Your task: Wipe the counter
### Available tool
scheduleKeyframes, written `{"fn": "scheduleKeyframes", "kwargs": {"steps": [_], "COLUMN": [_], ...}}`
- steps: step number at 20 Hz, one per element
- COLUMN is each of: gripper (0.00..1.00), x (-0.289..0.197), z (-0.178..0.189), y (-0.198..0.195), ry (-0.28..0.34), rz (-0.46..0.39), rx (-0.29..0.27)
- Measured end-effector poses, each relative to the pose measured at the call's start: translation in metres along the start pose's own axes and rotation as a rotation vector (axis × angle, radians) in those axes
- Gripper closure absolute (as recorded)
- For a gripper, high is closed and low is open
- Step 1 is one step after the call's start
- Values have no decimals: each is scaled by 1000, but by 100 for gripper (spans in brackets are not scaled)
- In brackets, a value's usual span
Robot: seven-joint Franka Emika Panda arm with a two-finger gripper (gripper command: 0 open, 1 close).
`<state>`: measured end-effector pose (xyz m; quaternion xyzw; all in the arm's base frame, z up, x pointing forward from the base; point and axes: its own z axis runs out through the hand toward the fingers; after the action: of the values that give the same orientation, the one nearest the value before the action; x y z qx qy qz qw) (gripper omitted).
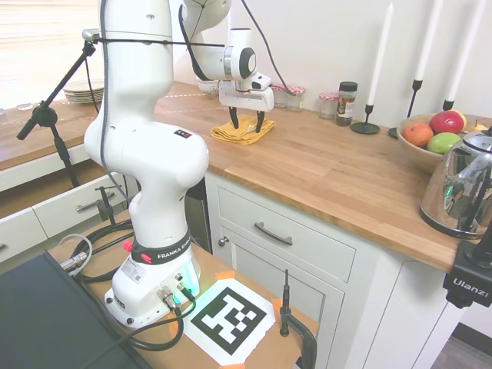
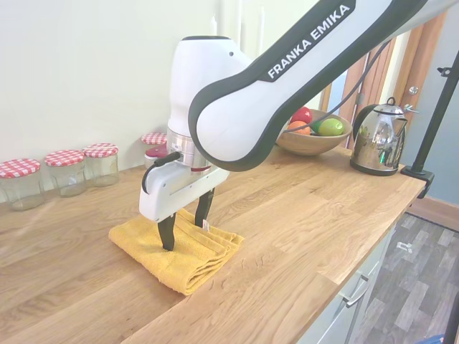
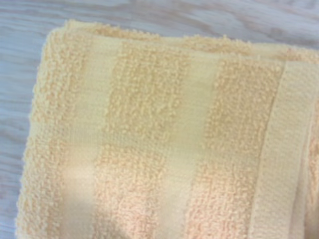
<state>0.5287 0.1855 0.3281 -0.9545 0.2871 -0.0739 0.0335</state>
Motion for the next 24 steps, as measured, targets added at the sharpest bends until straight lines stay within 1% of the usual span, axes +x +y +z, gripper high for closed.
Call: {"fn": "scheduleKeyframes", "kwargs": {"steps": [24], "gripper": [100], "x": [8], "z": [0], "y": [6], "ry": [2], "rz": [31], "rx": [-2]}}
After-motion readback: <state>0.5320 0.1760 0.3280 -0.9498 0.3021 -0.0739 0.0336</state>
